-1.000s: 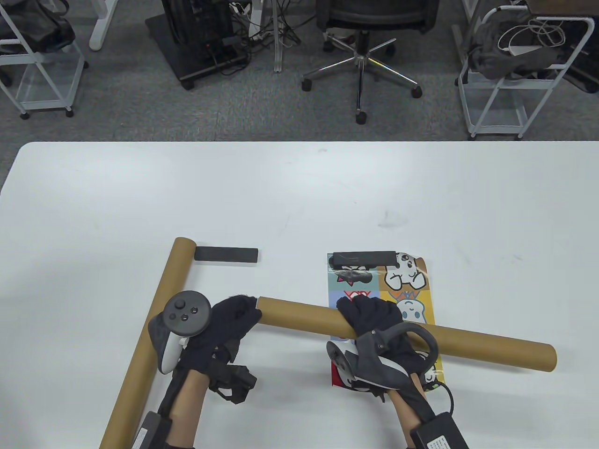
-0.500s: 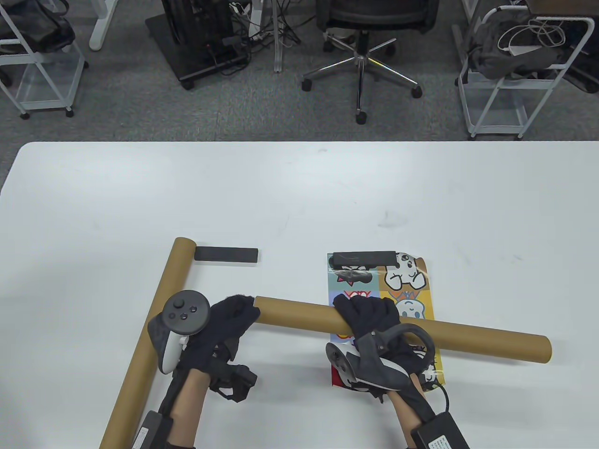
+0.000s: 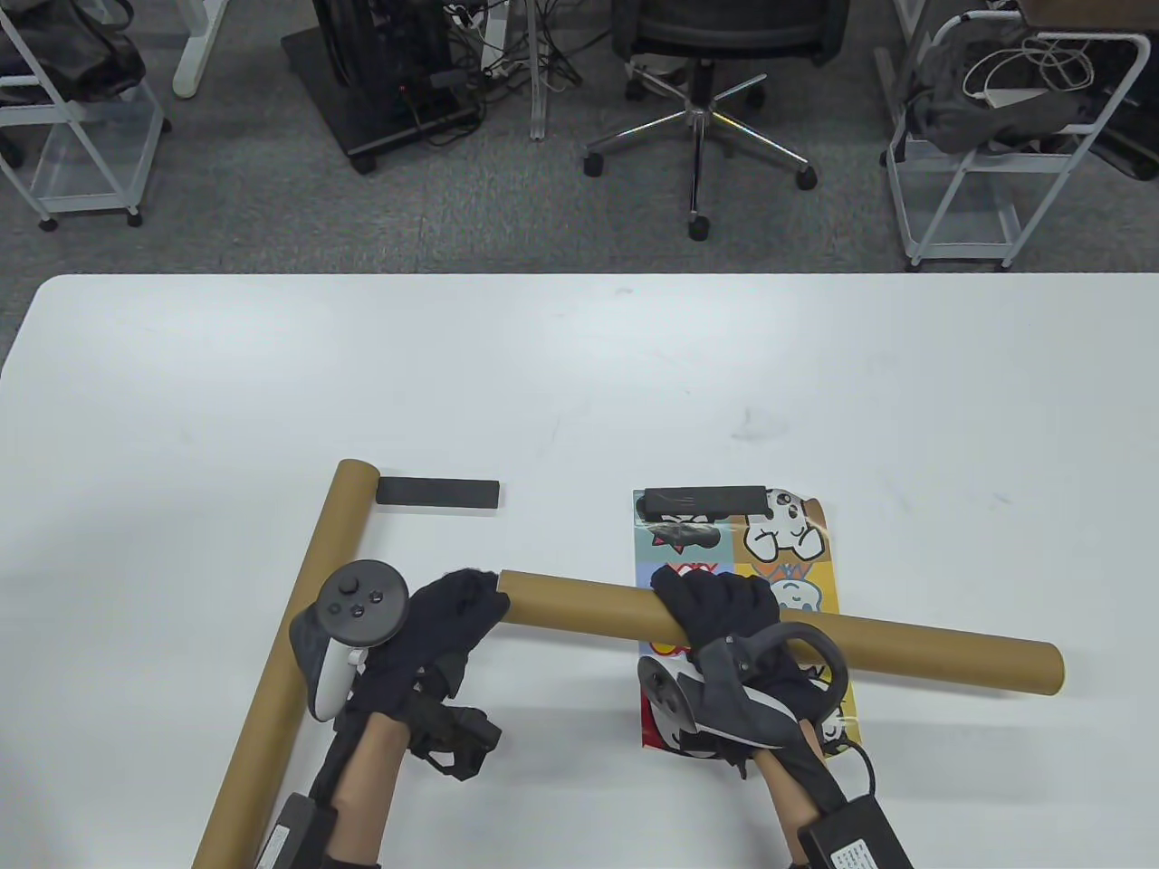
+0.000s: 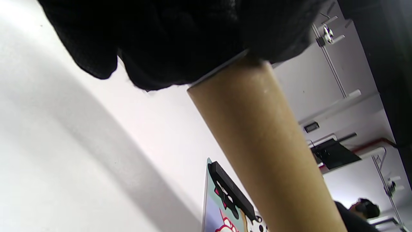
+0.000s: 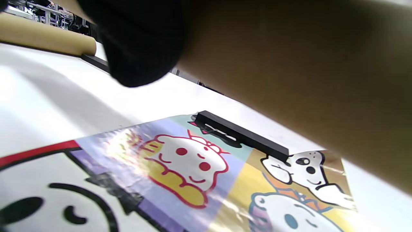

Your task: Roll up posters and store in mailing tubes

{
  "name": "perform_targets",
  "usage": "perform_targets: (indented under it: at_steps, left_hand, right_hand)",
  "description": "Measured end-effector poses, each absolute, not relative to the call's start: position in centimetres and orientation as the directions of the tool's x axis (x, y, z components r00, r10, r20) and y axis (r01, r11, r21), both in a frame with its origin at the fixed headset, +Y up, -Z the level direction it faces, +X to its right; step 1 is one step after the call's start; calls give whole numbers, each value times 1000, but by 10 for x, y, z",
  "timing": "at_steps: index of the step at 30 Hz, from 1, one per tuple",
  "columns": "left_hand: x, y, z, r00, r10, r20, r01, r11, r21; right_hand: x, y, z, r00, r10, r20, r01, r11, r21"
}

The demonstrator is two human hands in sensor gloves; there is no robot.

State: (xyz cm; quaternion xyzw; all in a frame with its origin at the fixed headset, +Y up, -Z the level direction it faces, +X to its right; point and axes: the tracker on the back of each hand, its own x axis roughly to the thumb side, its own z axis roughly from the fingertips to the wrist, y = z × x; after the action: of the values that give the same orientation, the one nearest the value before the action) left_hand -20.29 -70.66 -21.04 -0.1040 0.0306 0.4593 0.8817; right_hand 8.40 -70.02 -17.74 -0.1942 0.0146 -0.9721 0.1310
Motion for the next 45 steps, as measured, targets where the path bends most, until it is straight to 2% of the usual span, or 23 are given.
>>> perform_targets:
  at_steps: [3,5,8,13,20,25,29,32,36,40,45]
  left_hand:
    - [-205,-707,-211,598,784,-166,-801,583,-136]
    - [-206,-707,-211,625,763,-166,-781,610,-134]
    - [-204,-705,-211,640,753,-151,-767,618,-171]
    - [-203,-705,-212,610,784,-120,-786,578,-220]
    - [-202,-701,-211,579,813,-65,-797,547,-256]
    - [-206,-699,-211,526,849,-42,-832,504,-233]
    - [-212,-702,-211,461,883,-91,-876,436,-207]
    - [-216,-702,-211,525,848,-77,-846,510,-154]
    - [-214,-702,-211,668,742,-56,-741,656,-140]
    - [-202,-704,-209,874,486,0,-482,868,-119]
    - [-181,-710,-208,978,195,73,-185,975,-119]
  right_hand:
    - [80,-701,-177,-884,-268,382,252,-963,-92]
    - [78,-701,-177,-873,-322,366,286,-946,-151]
    - [78,-700,-176,-865,-364,347,319,-930,-179]
    - [81,-702,-178,-868,-357,344,327,-934,-145]
    - [89,-701,-179,-895,-285,342,261,-958,-116]
    - [90,-701,-181,-902,-268,340,241,-963,-118]
    - [97,-700,-181,-912,-254,323,231,-967,-109]
    - [104,-702,-183,-922,-245,301,229,-970,-87]
    - [110,-703,-185,-927,-257,272,245,-967,-77]
    - [115,-703,-186,-937,-250,245,241,-968,-66]
    - [119,-704,-188,-942,-246,229,240,-969,-55]
